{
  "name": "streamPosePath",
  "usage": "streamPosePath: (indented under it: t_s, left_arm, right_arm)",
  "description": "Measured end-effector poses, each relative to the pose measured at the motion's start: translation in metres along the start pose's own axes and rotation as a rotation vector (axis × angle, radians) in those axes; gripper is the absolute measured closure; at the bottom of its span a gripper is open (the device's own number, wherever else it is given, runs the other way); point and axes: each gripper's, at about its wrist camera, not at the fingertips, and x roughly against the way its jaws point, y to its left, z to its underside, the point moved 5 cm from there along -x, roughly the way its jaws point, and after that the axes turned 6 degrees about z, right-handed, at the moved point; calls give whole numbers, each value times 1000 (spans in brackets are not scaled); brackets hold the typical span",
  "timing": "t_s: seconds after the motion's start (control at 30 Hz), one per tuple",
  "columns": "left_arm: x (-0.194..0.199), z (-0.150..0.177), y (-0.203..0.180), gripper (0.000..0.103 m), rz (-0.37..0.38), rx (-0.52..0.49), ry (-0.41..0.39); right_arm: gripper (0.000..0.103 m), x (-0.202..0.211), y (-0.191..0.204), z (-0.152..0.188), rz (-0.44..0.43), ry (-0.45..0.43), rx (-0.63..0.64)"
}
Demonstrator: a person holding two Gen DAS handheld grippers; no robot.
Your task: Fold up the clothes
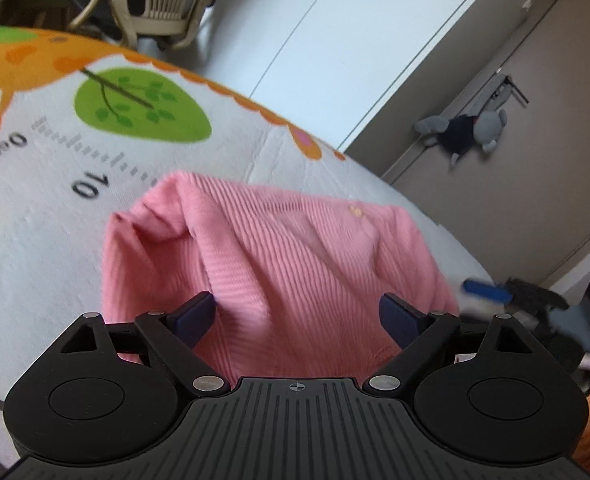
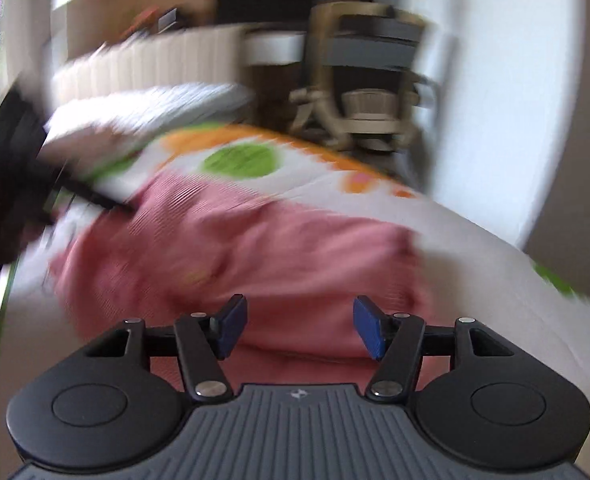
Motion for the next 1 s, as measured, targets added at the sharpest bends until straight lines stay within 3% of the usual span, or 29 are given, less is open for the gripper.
streamPosePath:
  t_s: [0.13,0.27,0.3,0.33,0.4,0.5,0.67,0.77,0.83,0.87,0.9,1.0]
  left_arm:
    - [-10,6,5,14,-19,34,-11]
    - [-15,7,3,27,-13,65,-30]
    - [-10,8,-2,35,-10,54,-33]
    - [-5,9,-6,43,-8,44,-35]
    - [4,11,-14,68,-3,23,-39]
    - [18,15,-27,79,4,-8,-45]
    - [42,20,-49,78,15,-60,-56]
    - [45,33,-52,72,6,-66,-32]
    - [33,47,-38,69,-20,-17,12]
    - [30,51,-30,64,-17,20,25]
    - [29,50,-23,53,-5,53,23]
    - [38,31,-11,25,40,117,-49]
  right_arm:
    - [44,-18,-41,4,-19,11,-237]
    - [44,-52,-43,11,-77,44,-349]
    - [57,-58,-38,11,-84,48,-341]
    - [78,-59,-31,9,-85,46,-312]
    - [86,-52,-21,3,-70,21,-253]
    - [90,-18,-14,-8,-90,-51,-221]
    - [90,27,-8,-3,-116,-79,-170]
    - [89,15,-7,20,-73,-7,-157]
    - [81,3,-8,35,-56,52,-168]
    - [78,-3,-9,41,-53,77,-178]
    - [73,-6,-11,45,-54,94,-190]
    - [56,5,-24,28,-84,42,-254]
